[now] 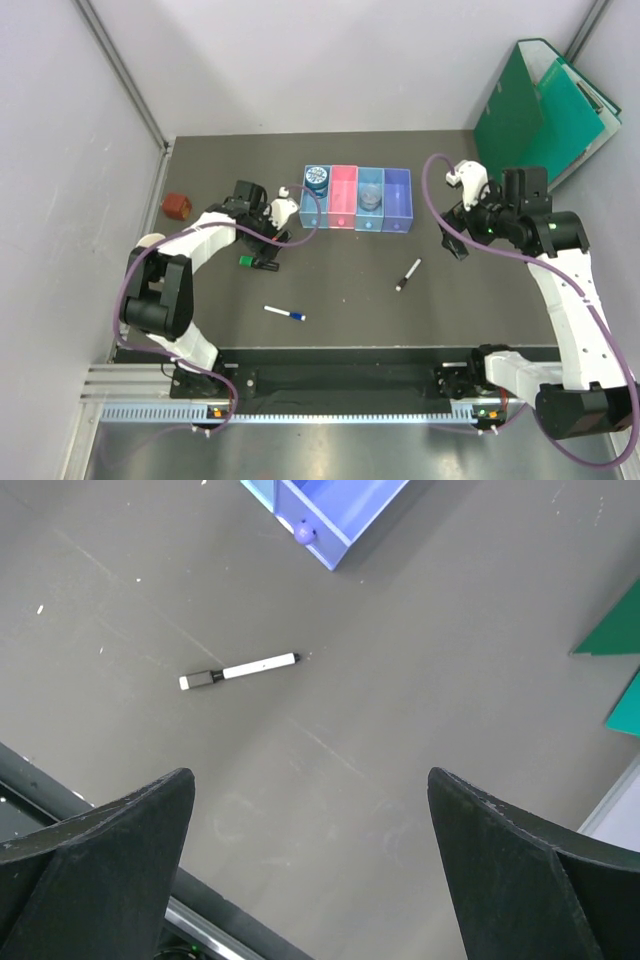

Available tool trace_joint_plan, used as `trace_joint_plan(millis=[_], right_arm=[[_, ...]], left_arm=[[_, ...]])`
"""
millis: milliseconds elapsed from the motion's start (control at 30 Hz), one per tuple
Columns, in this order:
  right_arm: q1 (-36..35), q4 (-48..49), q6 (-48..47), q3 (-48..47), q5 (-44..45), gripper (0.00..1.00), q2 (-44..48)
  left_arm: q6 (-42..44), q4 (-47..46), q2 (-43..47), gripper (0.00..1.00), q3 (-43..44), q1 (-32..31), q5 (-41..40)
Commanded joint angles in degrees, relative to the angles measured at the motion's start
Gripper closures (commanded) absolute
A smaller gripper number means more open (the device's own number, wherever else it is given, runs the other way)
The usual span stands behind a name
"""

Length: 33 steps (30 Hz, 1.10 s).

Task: Sort the stationery into containers
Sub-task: Pick up the pen from the center of the board.

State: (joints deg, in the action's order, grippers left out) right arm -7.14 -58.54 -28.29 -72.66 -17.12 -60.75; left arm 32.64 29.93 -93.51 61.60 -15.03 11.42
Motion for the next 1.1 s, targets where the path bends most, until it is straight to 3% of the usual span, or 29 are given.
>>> trace_joint_plan(millis=[0,100,200,233,367,433,633,900,1067], right_arm=[[-0.42,0.62,1.05,-3.45,-1.07,0.00,0.64],[-0.42,0.45,1.14,-4.33,-1.07,0.00,0.28],[-0.42,0.36,1.31,-4.77,-1.15,0.00,0.19],[-0.42,0.36,1.31,-4.77,-1.16,0.00,0.11],[-0.42,0.45,1.66,-4.33,-1.33,0.00,0.37],[-0.42,0.45,1.66,-4.42,-1.25,0.00,0.46],[-0.42,-0.08,0.79,-5.03,-0.98,0.00,0.11],[-1.48,-1.05,-1.68,-1.70,-0.02,0.00,-1.21],[-2.18,3.77,2.69,9.89,1.48,0.02,-0.86]], left_arm=[[-1.71,-5.32,-0.52,0.26,-2.89,0.35,-2.10],[-2.23,-6.47,-1.49,0.29,-4.12,0.44,-3.68],[-2.93,-6.55,-2.19,0.42,-4.39,0.44,-4.48],[-3.11,-6.64,-2.28,0.54,-4.30,0.44,-4.56],[-3.03,-6.38,-2.72,0.72,-3.95,0.44,-4.57],[-2.94,-6.11,-2.73,0.75,-3.77,0.52,-4.65],[-3.20,-3.22,-1.67,0.98,-1.76,0.44,-3.16],[-7.50,2.67,5.44,1.00,6.32,0.44,3.16],[-14.26,2.50,8.87,1.00,12.30,0.26,8.69]])
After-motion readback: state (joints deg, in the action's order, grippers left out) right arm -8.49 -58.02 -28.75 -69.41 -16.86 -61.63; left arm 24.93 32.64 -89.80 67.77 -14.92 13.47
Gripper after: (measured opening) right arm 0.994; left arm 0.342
